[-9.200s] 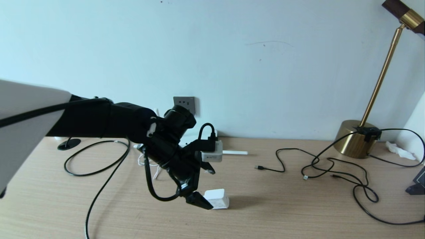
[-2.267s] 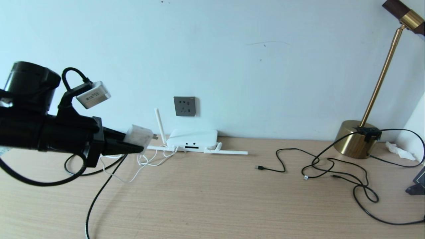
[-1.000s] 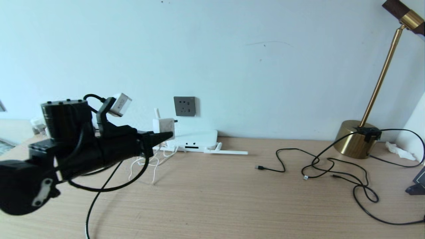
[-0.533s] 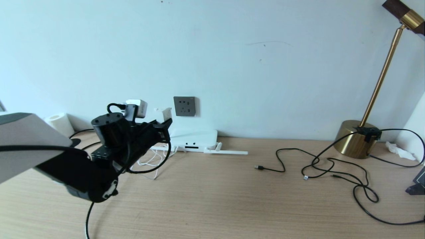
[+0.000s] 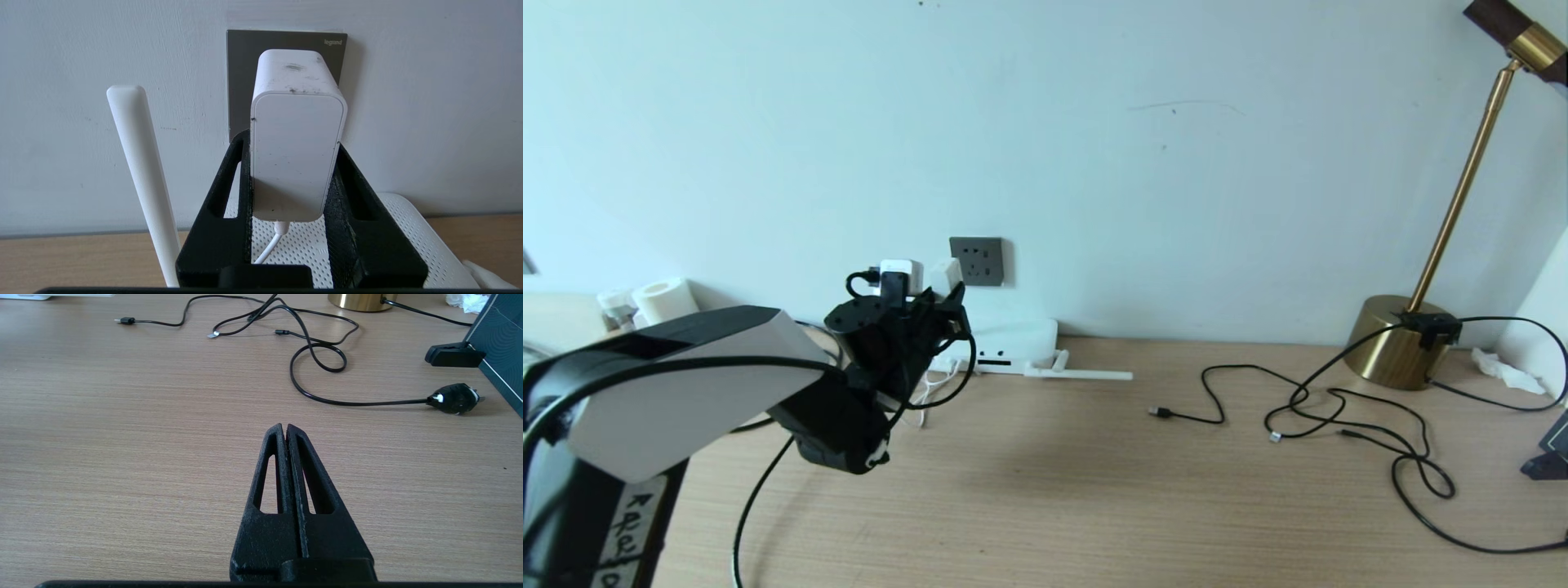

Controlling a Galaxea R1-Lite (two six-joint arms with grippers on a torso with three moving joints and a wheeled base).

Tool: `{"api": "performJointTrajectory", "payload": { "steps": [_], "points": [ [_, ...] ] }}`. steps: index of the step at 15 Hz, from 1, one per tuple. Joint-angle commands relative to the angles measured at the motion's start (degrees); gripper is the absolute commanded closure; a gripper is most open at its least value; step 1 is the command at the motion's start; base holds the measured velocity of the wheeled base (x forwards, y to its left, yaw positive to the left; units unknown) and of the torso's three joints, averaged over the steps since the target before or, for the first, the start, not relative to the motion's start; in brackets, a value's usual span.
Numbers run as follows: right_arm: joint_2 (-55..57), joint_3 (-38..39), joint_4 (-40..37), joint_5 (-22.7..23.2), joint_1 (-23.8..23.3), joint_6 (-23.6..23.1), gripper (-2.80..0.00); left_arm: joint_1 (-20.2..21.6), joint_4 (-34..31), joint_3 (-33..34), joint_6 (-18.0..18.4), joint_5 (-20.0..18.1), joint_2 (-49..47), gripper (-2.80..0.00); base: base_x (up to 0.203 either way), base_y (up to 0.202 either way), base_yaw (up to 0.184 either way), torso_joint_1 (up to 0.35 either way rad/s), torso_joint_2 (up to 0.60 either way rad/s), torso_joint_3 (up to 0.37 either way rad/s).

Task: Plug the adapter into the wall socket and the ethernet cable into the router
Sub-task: Align plug and socket

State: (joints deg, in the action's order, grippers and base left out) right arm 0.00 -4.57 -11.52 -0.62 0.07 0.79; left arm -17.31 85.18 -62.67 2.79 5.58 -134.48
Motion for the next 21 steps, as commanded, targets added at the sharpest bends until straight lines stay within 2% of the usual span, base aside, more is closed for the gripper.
{"api": "performJointTrajectory", "payload": {
  "steps": [1, 8, 21],
  "points": [
    [0.0, 0.0, -0.1, 0.0, 0.0, 0.0, 0.0, -0.1, 0.1, -4.6, 0.0, 0.1, -4.4, 0.0, 0.0, 0.0, 0.0, 0.0, 0.0, 0.0],
    [0.0, 0.0, -0.1, 0.0, 0.0, 0.0, 0.0, 0.1, -3.1, -11.5, 0.1, -0.2, -7.9, 0.0, 0.0, 0.0, 0.0, 0.0, 0.0, 0.0],
    [0.1, 0.0, -0.1, 0.0, 0.0, 0.0, 0.0, 0.2, -8.3, -16.0, 0.2, -0.1, -7.8, 0.0, 0.0, 0.0, 0.0, 0.0, 0.0, 0.0]
  ]
}}
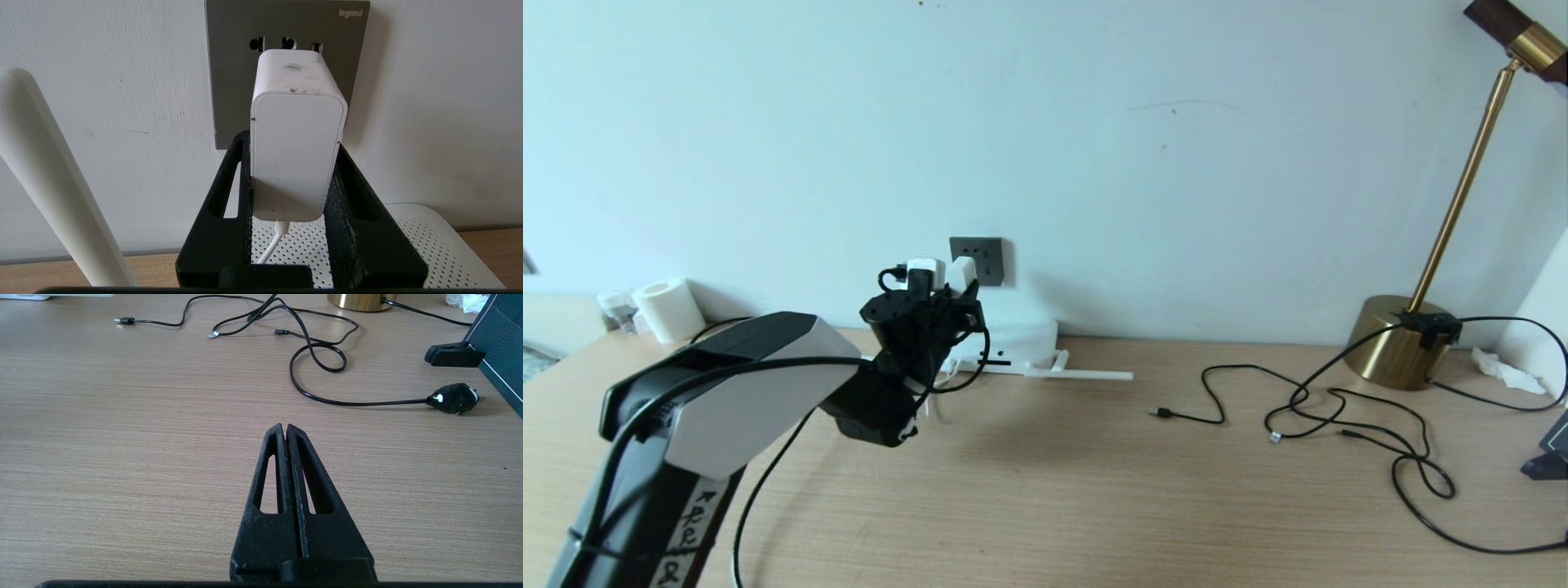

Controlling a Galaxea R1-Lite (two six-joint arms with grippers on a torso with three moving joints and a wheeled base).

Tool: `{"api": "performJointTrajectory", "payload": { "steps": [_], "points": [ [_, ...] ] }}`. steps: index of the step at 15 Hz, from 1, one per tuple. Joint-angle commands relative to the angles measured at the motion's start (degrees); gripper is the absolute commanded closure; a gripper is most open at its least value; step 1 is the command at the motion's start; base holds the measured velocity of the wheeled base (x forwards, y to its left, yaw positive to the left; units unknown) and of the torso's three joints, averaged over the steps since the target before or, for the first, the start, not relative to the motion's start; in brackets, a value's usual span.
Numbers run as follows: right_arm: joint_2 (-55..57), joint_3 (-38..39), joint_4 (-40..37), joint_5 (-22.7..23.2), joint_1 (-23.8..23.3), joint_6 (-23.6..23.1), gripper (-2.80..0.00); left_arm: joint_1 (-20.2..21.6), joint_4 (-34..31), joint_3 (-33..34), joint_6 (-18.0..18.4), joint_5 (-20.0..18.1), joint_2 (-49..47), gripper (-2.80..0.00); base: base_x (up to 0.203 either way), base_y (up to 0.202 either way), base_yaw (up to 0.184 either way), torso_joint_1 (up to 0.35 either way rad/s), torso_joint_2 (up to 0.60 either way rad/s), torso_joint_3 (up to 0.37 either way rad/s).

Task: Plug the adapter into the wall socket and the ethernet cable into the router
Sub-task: Align plug and socket

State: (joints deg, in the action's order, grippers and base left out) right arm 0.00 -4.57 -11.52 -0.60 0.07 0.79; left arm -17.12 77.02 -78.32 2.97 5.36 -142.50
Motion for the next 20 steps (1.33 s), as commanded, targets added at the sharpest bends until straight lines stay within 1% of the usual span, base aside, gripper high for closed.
{"api": "performJointTrajectory", "payload": {
  "steps": [1, 15, 16, 17, 20],
  "points": [
    [0.0, 0.0, -0.1, 0.0, 0.0, 0.0, 0.0, 0.0, -0.5, -0.9, 0.0, 0.1, 0.3, 0.0, 0.0, 0.0, 0.0, 0.0, 0.0, 0.0],
    [0.1, 0.0, -0.1, 0.0, 0.0, 0.0, 0.0, 0.0, -0.9, -1.6, 0.0, 0.3, 0.0, 0.0, 0.0, 0.0, 0.0, 0.0, 0.0, 0.0],
    [0.1, 0.0, -0.1, 0.0, 0.0, 0.0, 0.0, 0.0, -0.8, -1.6, 0.0, 0.7, -0.1, 0.0, 0.0, 0.0, 0.0, 0.0, 0.0, 0.0],
    [0.1, 0.0, -0.1, 0.0, 0.0, 0.0, 0.0, -0.1, -0.8, -1.6, 0.0, 1.9, 0.1, 0.0, 0.0, 0.0, 0.0, 0.0, 0.0, 0.0],
    [0.0, 0.0, -0.1, 0.0, 0.0, 0.0, 0.0, -0.5, -0.7, -1.4, 0.0, 2.3, 0.3, 0.0, 0.0, 0.0, 0.0, 0.0, 0.0, 0.0]
  ]
}}
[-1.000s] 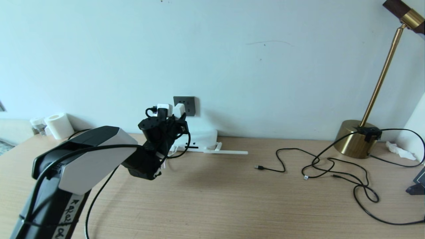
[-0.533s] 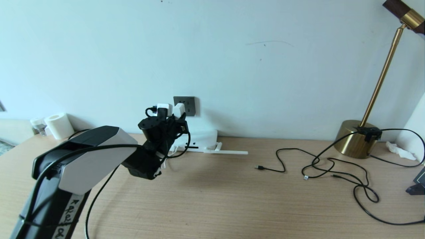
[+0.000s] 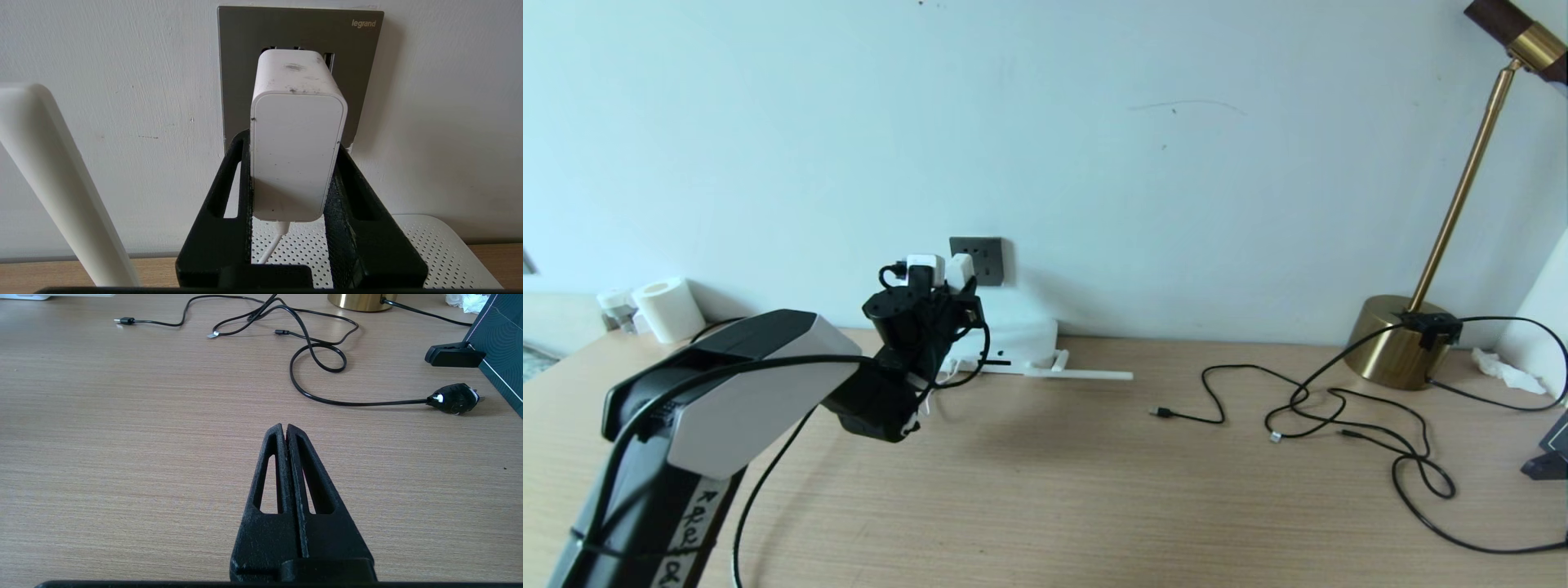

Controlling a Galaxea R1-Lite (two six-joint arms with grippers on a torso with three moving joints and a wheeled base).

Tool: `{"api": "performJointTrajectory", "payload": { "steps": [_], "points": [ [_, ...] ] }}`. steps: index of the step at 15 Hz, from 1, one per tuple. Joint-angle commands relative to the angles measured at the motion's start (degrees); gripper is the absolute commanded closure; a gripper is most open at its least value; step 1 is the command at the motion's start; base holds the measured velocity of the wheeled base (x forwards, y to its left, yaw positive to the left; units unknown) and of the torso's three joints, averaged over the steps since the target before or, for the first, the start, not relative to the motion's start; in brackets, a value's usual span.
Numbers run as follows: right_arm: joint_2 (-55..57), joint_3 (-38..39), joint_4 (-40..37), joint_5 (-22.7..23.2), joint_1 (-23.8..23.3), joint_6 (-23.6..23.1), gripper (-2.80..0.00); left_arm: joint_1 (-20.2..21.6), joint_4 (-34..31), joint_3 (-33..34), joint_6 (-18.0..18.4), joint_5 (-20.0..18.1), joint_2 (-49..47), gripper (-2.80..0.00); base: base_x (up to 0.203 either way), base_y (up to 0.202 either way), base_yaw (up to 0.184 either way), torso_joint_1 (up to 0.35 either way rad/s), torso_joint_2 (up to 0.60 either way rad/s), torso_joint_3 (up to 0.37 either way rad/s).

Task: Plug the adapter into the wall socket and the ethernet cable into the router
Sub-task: Align plug and socket

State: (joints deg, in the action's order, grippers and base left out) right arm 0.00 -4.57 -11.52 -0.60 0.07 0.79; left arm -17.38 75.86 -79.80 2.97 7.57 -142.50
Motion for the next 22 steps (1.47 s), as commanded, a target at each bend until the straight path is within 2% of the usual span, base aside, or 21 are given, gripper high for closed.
{"api": "performJointTrajectory", "payload": {
  "steps": [1, 22],
  "points": [
    [0.1, 0.0, -0.1, 0.0, 0.0, 0.0, 0.0, -0.5, 0.5, 0.2, 0.0, 0.1, 0.3, 0.0, 0.0, 0.0, 0.0, 0.0, 0.0, 0.0],
    [0.1, 0.0, -0.1, 0.0, 0.0, 0.0, 0.0, 0.4, -0.8, -1.3, 0.0, -0.5, -0.9, 0.0, 0.0, 0.0, 0.0, 0.0, 0.0, 0.0]
  ]
}}
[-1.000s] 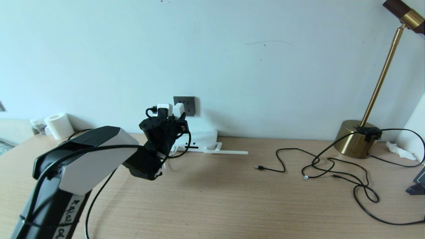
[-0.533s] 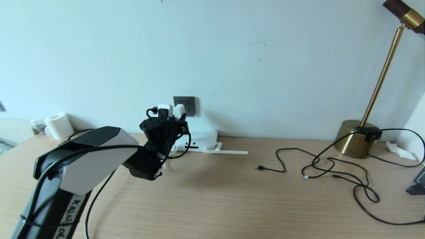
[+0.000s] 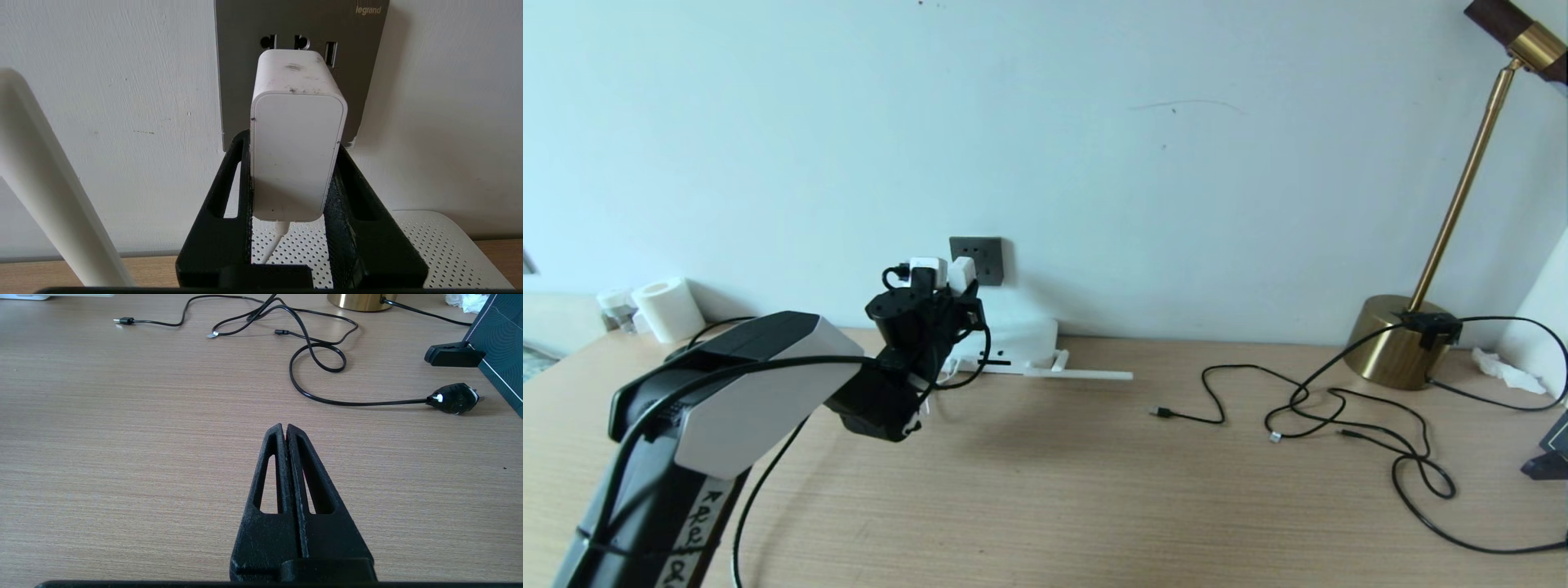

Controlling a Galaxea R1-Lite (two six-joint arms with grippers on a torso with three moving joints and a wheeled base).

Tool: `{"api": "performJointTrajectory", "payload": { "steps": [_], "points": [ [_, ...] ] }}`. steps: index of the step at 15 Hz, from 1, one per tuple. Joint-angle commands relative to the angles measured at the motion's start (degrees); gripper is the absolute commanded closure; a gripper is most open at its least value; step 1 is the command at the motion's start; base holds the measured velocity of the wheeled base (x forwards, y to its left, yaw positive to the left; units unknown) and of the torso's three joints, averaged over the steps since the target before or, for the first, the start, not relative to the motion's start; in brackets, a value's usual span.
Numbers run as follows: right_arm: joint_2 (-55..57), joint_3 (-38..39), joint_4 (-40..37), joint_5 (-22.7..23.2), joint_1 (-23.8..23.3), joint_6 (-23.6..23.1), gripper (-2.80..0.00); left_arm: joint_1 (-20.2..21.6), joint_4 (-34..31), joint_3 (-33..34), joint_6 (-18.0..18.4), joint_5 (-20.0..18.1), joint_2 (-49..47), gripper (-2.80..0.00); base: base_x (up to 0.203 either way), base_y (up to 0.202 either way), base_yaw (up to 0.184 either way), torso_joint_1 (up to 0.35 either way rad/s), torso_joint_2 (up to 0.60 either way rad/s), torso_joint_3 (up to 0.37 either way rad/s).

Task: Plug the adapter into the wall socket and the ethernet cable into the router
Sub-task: Align plug and socket

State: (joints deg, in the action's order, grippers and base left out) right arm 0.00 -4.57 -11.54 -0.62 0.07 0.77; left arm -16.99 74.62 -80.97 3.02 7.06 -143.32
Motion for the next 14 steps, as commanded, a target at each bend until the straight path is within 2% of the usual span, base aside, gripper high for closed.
{"api": "performJointTrajectory", "payload": {
  "steps": [1, 14],
  "points": [
    [0.1, 0.0, -0.1, 0.0, 0.0, 0.0, 0.0, 0.0, 0.4, -0.2, 0.1, 0.1, 0.0, 0.0, 0.0, 0.0, 0.0, 0.0, 0.0, 0.0],
    [0.1, 0.0, -0.1, 0.0, 0.0, 0.0, 0.0, 0.0, -2.0, -3.9, 0.1, 0.1, -1.5, 0.0, 0.0, 0.0, 0.0, 0.0, 0.0, 0.0]
  ]
}}
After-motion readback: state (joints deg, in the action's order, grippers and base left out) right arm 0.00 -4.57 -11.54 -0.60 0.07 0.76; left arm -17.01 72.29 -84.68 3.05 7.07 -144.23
